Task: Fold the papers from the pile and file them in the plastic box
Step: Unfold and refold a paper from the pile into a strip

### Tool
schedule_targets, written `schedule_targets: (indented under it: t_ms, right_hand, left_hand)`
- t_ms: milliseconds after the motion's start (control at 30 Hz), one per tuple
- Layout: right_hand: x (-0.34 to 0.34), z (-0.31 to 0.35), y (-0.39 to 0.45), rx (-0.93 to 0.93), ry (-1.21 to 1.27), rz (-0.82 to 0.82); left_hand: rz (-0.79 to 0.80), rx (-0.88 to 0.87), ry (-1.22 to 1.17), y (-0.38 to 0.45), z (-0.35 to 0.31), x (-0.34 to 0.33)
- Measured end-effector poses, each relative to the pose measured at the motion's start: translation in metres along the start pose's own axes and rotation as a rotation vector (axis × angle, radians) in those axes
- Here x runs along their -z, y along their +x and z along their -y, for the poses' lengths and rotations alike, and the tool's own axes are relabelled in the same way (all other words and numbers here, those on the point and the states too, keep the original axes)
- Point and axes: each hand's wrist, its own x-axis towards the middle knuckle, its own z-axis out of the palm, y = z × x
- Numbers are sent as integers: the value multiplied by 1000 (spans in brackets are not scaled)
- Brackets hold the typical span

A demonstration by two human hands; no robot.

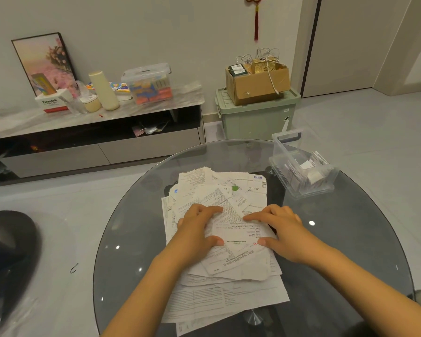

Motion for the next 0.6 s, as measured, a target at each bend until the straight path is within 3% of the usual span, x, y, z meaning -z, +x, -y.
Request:
schedule_targets:
  t_ms: [300, 467, 601]
  right_hand:
    - [4, 3, -15, 35, 33, -24]
    - [5, 9, -24, 31, 199, 49]
    - [12, 13, -26, 12, 240, 116]
  left_hand:
    - [-142, -204, 117, -12, -19, -9]
    - [-75, -336, 160, -19, -27, -14]
    - [46, -306, 172, -21, -25, -13]
